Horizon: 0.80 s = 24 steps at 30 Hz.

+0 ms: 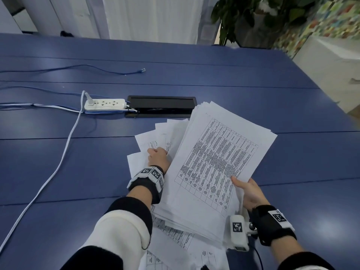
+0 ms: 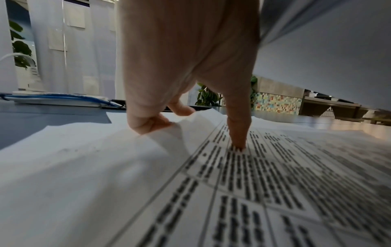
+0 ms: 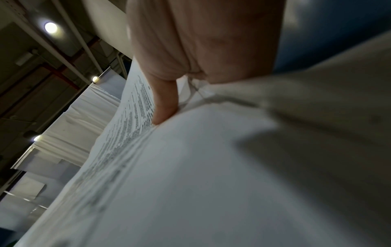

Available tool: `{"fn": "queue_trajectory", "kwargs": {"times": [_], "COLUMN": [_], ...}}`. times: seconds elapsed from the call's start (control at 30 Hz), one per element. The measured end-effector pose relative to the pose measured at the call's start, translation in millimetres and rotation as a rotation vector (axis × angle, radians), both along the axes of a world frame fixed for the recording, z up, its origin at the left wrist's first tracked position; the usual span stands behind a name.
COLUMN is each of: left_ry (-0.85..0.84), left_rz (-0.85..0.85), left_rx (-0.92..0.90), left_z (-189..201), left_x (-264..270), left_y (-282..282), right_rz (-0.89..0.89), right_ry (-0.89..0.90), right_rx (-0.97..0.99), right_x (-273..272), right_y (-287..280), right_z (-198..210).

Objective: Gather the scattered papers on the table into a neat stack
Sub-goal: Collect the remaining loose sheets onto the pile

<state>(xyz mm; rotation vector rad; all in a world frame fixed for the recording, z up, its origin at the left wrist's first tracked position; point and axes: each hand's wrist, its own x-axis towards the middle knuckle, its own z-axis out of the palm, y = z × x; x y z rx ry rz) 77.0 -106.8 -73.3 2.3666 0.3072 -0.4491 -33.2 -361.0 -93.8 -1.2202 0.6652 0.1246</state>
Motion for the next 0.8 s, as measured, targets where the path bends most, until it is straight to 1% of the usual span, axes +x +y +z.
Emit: {"fn": "queue_trajectory", "kwargs": {"times": [0.07,0.13,0.23,0.3,0.33,0.4,0.5,0.57,0.63,0.7,0.77,0.8], "left_ry": [0.001,0.010,0.021,-0.051,-0.095,-0.130,-0.079,-0.045,0.002,0.044,0.045,0.028], "left_rz": [0.056,0.066,-0.004,-0.069,-0.082,-0.098,-0.083,-0.047,-0.039,-0.045,-0.001,0.050], "left_rx": [-0.025,0.003,0.125,0.178,0.139,-0.046,-0.262,-0.356,-0.355,-0.292,-0.229,-0.221], "left_z": [2.1,1.9,-0.5,-0.9,-0.6,1.1,4.6,7.7,9.9,9.7,5.4,1.7], "left_x": [0.4,1.4,0.6,-4.6,-7.4,-13.4,-21.6,-30.5,-45.0,-62.9,-80.3,-88.7], "left_y": [-2.3,-0.3,7.3,10.4,11.3,14.4,29.7,47.5,64.2,75.5,81.9,83.6], "right_rz": [-0.012,0.003,0.024,0.035,0.036,0.026,0.012,0.006,0.017,0.060,0.114,0.134], "right_ry": [-0.009,-0.019,-0.030,-0.035,-0.037,-0.046,-0.060,-0.060,-0.048,-0.017,0.016,0.032], "right_rx": [0.004,0.013,0.029,0.029,0.033,0.043,0.069,0.079,0.058,0.015,-0.038,-0.063], "right_x": [-0.5,-0.8,-1.3,-0.8,-0.6,-1.5,-4.9,-5.7,-4.9,-4.1,-5.9,-9.0], "right_y": [-1.2,1.2,3.1,3.2,2.7,1.0,0.5,-0.5,-2.1,-4.1,-3.0,-2.4], "right_z": [-1.3,1.8,6.6,7.0,6.5,7.0,13.6,20.3,26.0,27.2,27.4,26.8]}}
